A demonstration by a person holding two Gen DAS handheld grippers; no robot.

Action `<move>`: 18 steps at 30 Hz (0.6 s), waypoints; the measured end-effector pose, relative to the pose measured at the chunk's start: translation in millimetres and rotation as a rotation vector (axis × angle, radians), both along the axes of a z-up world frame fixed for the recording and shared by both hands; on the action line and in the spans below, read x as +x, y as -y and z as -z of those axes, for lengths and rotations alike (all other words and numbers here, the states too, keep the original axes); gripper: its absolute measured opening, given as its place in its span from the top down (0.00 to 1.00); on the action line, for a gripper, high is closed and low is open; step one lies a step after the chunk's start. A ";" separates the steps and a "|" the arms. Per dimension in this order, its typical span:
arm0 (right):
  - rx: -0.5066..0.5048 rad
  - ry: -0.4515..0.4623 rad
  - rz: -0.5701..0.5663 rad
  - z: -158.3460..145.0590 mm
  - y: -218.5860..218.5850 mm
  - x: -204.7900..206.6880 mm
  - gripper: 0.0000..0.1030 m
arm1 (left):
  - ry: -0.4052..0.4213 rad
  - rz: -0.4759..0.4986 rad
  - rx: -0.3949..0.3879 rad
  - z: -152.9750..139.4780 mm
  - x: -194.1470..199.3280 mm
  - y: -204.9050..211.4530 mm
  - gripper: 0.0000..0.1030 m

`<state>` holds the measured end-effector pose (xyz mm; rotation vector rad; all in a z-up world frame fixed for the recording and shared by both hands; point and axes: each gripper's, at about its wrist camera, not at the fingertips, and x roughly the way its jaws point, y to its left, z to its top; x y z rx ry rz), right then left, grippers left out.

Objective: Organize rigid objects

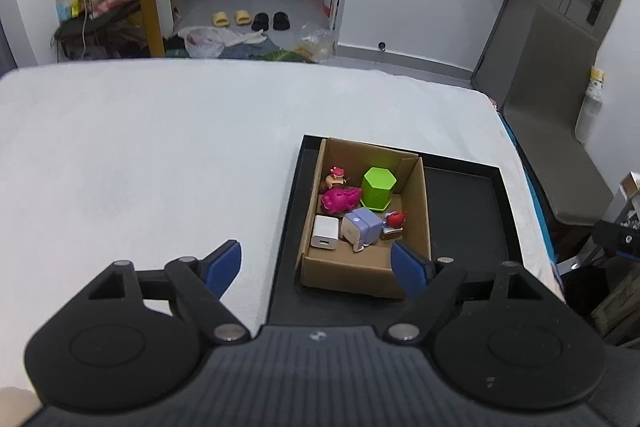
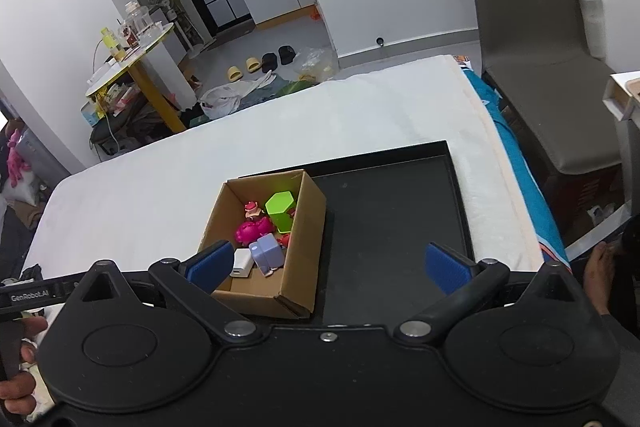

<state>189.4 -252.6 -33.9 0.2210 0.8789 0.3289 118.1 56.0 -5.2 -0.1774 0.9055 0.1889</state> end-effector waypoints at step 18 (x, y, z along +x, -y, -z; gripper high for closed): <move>-0.117 0.121 0.004 -36.2 -11.8 -64.3 0.00 | 0.105 0.027 -0.002 -33.4 -66.7 22.0 0.13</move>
